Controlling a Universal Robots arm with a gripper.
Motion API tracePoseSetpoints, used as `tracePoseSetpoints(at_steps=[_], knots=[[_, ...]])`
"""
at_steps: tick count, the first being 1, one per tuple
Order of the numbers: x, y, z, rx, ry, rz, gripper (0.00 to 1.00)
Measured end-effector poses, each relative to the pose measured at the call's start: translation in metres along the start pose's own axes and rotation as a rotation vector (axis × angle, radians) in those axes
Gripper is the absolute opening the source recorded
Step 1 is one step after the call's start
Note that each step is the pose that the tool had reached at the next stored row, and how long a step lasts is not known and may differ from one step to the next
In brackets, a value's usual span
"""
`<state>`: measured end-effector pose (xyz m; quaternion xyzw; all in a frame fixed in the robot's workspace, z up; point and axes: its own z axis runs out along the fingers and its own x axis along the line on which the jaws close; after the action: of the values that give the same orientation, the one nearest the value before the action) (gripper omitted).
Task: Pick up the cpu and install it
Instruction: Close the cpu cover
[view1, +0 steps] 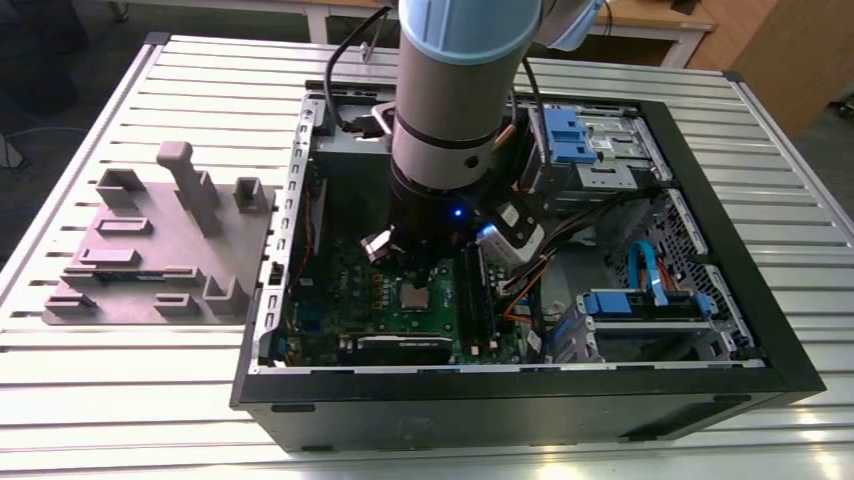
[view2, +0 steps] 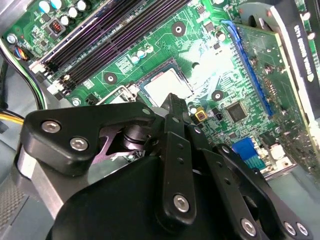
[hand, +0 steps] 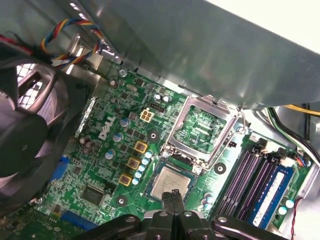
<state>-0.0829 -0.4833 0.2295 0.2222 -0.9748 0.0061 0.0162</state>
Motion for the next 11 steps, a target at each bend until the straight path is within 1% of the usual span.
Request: tracePoseSetpoints(at_steps=[4, 11], knots=[[0.0000, 0.0000, 0.0000, 0.0014, -0.0002, -0.042, 0.11], [0.0000, 0.0000, 0.0000, 0.0031, -0.0004, -0.092, 0.11]])
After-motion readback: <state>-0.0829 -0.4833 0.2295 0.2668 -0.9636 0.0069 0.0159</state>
